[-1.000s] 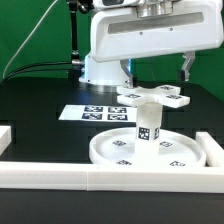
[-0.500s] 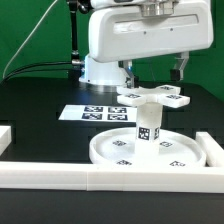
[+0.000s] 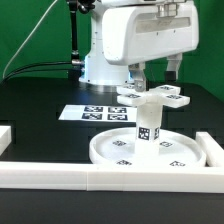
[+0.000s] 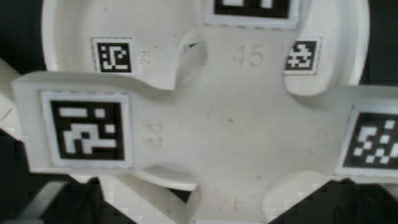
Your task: Assemble round table
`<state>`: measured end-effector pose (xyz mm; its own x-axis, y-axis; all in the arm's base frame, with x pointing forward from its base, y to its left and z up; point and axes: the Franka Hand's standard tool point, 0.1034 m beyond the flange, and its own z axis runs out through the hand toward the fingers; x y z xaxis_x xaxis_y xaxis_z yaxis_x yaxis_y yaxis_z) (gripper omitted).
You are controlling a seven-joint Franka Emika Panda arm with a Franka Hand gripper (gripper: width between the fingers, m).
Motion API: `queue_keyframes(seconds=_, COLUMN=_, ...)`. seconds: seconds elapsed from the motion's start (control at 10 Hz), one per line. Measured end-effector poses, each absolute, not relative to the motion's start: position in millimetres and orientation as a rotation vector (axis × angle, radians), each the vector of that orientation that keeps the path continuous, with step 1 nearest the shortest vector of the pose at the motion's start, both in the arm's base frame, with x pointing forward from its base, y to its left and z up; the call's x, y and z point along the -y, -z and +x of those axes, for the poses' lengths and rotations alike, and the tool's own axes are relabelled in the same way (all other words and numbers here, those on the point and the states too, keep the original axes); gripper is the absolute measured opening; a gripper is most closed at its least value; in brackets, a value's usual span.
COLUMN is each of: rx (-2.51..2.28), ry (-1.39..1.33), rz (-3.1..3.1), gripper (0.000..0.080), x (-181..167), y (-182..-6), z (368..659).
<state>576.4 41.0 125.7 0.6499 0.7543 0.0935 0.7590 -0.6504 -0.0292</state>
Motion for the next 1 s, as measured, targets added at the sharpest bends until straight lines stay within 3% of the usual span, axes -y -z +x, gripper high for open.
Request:
queue_keyframes(seconds=0.5, rx=1.894, ry=0.066, rz=-2.496, gripper=0.0649, x=-38.9, y=-123.1, z=575.2)
queue_keyframes(seconds=1.0, rx=2.121, ry=0.026, rz=-2.335, gripper=0.0649, x=-45.1, y=-118.9, z=569.8)
